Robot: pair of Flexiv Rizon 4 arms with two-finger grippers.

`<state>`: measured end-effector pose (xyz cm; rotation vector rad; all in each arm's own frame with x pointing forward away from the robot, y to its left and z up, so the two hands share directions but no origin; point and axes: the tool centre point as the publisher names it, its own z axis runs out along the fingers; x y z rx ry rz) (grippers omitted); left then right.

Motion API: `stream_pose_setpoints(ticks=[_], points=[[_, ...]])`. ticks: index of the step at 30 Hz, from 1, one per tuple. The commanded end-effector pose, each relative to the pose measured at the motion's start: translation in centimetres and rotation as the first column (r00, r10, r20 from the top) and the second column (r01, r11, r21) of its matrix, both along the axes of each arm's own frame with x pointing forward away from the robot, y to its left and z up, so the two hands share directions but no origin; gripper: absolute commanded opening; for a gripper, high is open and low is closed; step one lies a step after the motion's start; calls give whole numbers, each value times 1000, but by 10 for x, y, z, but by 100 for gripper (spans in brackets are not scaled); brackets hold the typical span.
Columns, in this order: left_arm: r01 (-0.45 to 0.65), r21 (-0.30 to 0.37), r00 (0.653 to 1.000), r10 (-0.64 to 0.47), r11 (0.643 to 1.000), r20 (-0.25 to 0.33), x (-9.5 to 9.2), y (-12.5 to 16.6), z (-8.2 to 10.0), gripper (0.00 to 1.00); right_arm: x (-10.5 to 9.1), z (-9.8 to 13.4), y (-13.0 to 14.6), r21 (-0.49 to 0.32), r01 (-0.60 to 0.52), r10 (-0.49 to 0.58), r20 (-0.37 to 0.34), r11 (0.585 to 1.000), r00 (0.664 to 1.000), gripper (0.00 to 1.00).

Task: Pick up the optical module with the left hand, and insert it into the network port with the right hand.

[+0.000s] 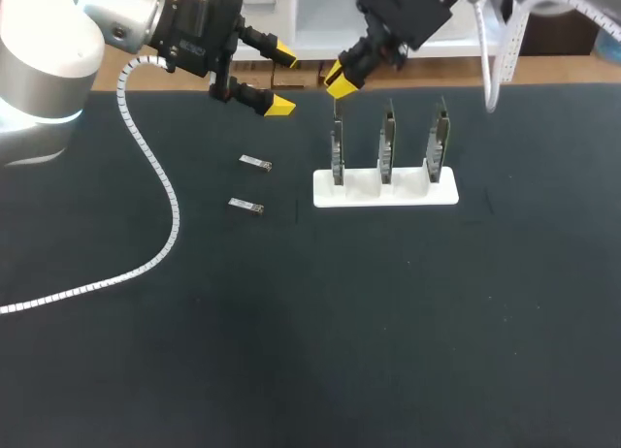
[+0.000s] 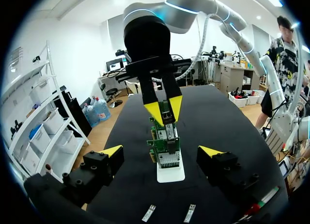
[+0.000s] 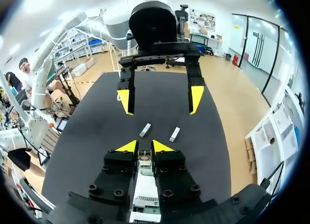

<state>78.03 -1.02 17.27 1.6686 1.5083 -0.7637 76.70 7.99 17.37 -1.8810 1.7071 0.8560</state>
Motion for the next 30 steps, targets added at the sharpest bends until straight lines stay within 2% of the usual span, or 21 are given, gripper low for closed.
stream_pose_setpoints(ticks=[1,10,30], points=[[1,5,1000,0,1000,-3,1,0,0,100,3,2,0,-5,-4,4,-2,1000,1000,0],[1,5,1000,0,1000,-3,1,0,0,100,-4,-4,-1,3,18,-18,-17,1000,1000,0],[1,5,1000,0,1000,-3,1,0,0,100,-2,-15,1,14,11,-11,-14,1000,1000,0]])
